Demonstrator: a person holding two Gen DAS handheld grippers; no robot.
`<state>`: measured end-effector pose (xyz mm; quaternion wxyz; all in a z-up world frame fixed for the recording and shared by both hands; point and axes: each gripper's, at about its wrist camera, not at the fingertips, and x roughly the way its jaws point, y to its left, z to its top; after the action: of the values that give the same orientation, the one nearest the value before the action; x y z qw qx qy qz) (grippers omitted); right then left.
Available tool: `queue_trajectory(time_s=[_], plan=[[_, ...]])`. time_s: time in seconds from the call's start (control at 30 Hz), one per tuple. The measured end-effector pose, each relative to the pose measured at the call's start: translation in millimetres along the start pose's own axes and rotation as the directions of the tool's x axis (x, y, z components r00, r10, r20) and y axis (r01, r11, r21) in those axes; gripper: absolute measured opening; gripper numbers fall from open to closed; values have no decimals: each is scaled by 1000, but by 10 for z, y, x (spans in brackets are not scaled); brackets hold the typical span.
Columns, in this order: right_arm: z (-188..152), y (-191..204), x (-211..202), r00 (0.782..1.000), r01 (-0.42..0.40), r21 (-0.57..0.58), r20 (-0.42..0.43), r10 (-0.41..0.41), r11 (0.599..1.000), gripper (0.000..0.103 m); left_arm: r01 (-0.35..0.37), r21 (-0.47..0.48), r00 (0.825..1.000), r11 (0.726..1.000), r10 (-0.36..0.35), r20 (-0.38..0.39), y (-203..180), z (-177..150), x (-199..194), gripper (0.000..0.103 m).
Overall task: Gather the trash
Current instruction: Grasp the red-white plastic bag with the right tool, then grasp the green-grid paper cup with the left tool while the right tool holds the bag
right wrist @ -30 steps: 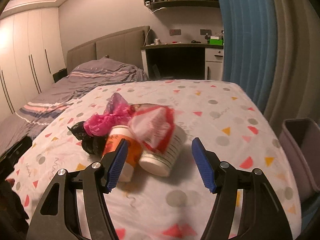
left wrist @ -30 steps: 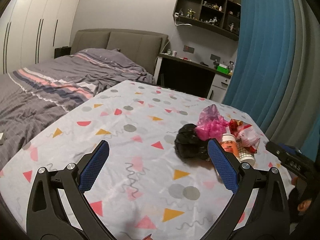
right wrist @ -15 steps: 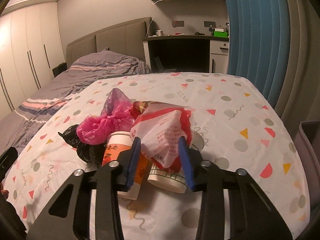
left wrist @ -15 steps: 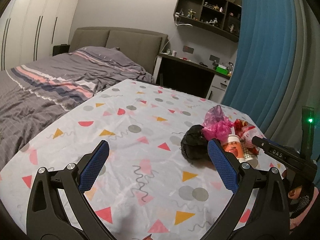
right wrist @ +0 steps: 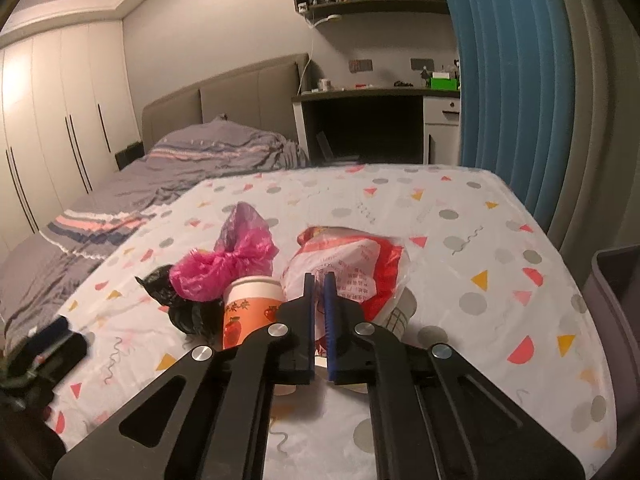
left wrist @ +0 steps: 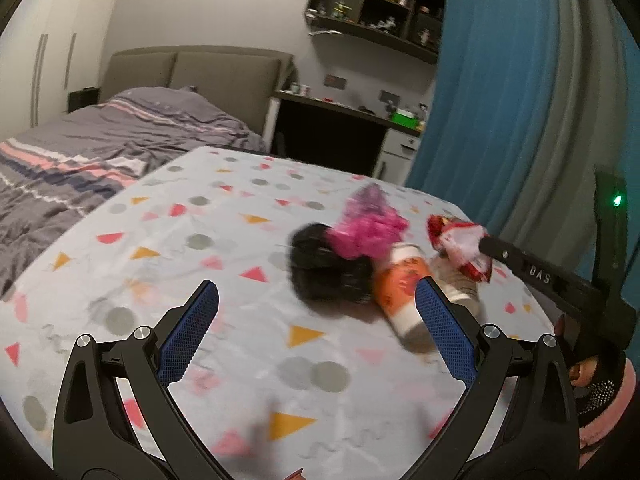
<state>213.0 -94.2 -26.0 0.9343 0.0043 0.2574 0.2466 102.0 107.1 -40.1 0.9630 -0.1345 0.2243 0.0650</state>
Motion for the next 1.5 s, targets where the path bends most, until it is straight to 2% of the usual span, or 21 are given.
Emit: queue_trajectory(time_s=[0.13,0.3,0.47,0.9,1.03,1.23,1.33,1.5], plan=[[23,-94,-150,999,-6,12,31,6,1000,5,62,34,997,998,-60,-43,-311,-59,160,97],[13,-274,-374,998,-2,41,70,-1,999,5,82,25,993,996,-79,-89,-539,-69,383,97],[-70,-441,-550,996,14,56,85,-19,998,5,92,-16,983,996,-93,-156,-602,-82,621,92],[-294,-823,-712,996,42,113,78,-51,993,5,75,-70,977,995,-87,-197,-571,-118,765,86],[-312,-912,-755,995,51,121,79,-61,991,5,76,-46,983,996,-82,-163,-670,-106,673,83],[-304,-1051,-865,992,74,136,96,-87,988,5,136,32,983,990,-131,-130,-1019,-55,600,81],[-296,-1136,-935,989,87,146,105,-103,985,5,171,65,977,983,-161,-142,-1211,-7,697,81],[-301,-1280,-1031,985,111,162,115,-130,981,5,177,112,971,978,-155,-181,-1431,44,946,81]])
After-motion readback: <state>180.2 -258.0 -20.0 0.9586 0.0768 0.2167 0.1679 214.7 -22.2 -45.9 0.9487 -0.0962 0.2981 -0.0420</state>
